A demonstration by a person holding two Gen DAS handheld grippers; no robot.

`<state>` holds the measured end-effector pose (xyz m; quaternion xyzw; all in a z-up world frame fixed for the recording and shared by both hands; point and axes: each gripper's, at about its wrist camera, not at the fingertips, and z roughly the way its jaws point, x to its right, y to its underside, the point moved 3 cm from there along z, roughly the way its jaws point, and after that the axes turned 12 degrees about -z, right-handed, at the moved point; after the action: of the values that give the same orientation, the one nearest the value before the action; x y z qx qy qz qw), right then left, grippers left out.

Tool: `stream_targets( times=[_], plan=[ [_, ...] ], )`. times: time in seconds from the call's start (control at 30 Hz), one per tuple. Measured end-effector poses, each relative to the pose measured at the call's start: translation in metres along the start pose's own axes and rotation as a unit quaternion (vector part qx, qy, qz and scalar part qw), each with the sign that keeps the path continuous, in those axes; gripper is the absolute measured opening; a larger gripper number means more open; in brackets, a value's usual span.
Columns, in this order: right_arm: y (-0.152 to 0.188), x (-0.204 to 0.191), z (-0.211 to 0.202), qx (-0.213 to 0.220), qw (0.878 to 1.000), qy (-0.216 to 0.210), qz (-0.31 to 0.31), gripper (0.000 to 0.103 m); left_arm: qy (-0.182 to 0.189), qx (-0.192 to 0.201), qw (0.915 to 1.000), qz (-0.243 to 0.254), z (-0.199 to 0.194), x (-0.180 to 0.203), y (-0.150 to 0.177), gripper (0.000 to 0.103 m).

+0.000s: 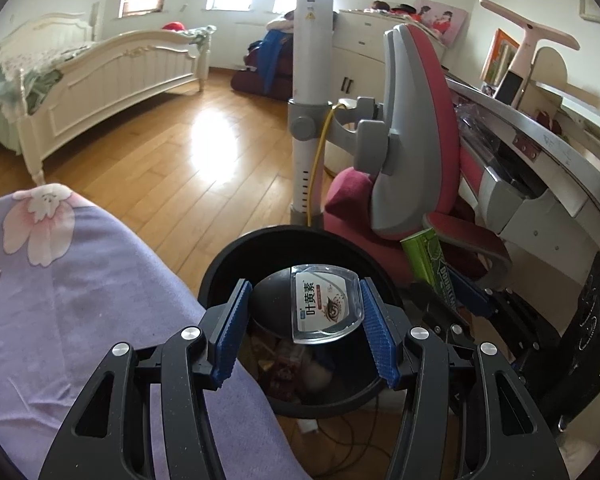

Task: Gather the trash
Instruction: 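Carry gum and eye-drop bottle over the black bin and release both, then move both open tools back to the remaining table items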

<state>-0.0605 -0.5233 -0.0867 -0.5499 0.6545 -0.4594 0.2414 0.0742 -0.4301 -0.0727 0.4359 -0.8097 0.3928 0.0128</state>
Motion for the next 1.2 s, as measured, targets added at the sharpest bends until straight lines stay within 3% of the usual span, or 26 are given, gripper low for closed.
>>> stream_targets(
  times=[0.73, 0.8, 0.87, 0.93, 1.17, 1.2],
  plan=[
    [0.012, 0.009, 0.028, -0.040, 0.999, 0.012, -0.004, 0.032, 0.014, -0.023, 0.9996, 0.010, 0.034, 0.013, -0.012, 0.055],
    [0.012, 0.009, 0.029, -0.045, 0.999, 0.022, -0.010, 0.035, 0.011, -0.024, 0.9996, 0.012, 0.032, 0.013, -0.013, 0.060],
    [0.012, 0.009, 0.028, -0.046, 0.999, 0.025, -0.013, 0.052, 0.008, -0.016, 0.9998, 0.008, 0.027, 0.010, -0.013, 0.069],
    [0.012, 0.008, 0.025, -0.040, 0.999, 0.027, -0.014, 0.059, 0.006, -0.008, 0.9999, 0.004, 0.019, 0.006, -0.013, 0.073],
    [0.005, -0.007, 0.013, -0.033, 0.999, 0.007, -0.021, 0.059, -0.015, 0.021, 0.9997, -0.007, -0.015, -0.012, -0.013, 0.073],
    [0.003, -0.009, 0.012, -0.030, 0.999, 0.004, -0.023, 0.059, -0.021, 0.026, 0.9994, -0.009, -0.020, -0.015, -0.013, 0.077]
  ],
)
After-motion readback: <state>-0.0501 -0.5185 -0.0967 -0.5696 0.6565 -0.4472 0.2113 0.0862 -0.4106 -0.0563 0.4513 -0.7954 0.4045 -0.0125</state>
